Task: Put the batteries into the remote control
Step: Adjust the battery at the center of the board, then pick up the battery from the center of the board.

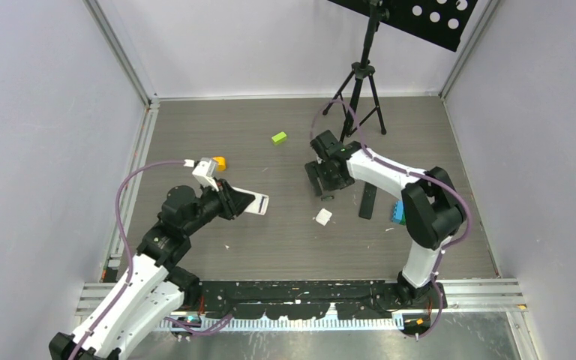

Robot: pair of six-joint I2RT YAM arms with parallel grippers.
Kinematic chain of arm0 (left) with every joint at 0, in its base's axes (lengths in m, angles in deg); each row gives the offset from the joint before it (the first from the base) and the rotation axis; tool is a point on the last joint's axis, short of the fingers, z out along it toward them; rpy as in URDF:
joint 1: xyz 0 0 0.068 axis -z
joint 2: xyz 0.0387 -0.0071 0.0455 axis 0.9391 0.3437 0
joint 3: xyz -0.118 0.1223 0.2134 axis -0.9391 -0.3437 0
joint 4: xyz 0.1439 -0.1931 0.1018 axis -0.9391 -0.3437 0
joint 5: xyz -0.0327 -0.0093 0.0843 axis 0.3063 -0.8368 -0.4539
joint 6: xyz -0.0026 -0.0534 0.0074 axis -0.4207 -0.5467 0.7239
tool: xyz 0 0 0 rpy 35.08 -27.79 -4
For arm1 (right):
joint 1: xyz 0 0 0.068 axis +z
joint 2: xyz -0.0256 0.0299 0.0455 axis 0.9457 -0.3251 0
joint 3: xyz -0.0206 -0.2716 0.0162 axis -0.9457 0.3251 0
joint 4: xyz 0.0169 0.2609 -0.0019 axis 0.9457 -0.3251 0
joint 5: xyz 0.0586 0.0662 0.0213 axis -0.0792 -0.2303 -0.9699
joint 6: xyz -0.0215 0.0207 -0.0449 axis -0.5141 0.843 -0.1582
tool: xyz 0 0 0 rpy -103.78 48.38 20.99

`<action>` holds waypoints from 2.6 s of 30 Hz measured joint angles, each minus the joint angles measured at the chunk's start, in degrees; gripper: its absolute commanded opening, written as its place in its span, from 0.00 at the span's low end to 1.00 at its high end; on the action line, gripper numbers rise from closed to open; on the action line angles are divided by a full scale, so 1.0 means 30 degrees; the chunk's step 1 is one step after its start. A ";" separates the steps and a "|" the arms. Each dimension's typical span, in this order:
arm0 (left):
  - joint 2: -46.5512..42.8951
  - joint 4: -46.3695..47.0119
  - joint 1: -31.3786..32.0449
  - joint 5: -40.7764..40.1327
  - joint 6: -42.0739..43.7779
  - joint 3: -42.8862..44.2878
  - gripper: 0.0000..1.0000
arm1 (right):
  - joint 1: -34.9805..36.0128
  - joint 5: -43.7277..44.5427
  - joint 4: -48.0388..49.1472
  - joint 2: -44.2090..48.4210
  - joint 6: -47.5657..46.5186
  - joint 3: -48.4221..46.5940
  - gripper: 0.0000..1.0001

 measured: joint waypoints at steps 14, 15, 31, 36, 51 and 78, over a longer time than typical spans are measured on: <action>0.2725 0.0532 0.0000 -0.1005 0.0087 0.0240 0.00 | -0.0007 -0.0984 -0.3162 -0.3483 -0.9100 -0.1887 0.63; 0.2776 0.0495 0.0000 -0.1013 0.0138 0.0240 0.00 | -0.0007 -0.0976 -0.3169 -0.3803 -0.9406 -0.2164 0.63; 0.4073 0.0627 0.0000 -0.1209 0.0211 0.0481 0.00 | -0.0845 -0.3920 -0.3730 -0.4983 -1.0899 -0.3716 0.07; 0.4838 0.1297 0.0000 -0.0809 -0.0036 0.0488 0.00 | -0.1093 -0.3883 -0.3665 -0.4983 -0.9996 -0.3723 0.14; 0.5129 0.1712 0.0000 -0.0430 -0.0262 0.0488 0.00 | -0.1209 -0.3322 -0.4116 -0.6841 -0.8706 -0.6594 0.19; 0.7475 0.3752 -0.1115 0.1814 -0.6564 0.0634 0.00 | -0.0721 -0.8058 0.5887 0.5049 0.8765 0.1676 0.01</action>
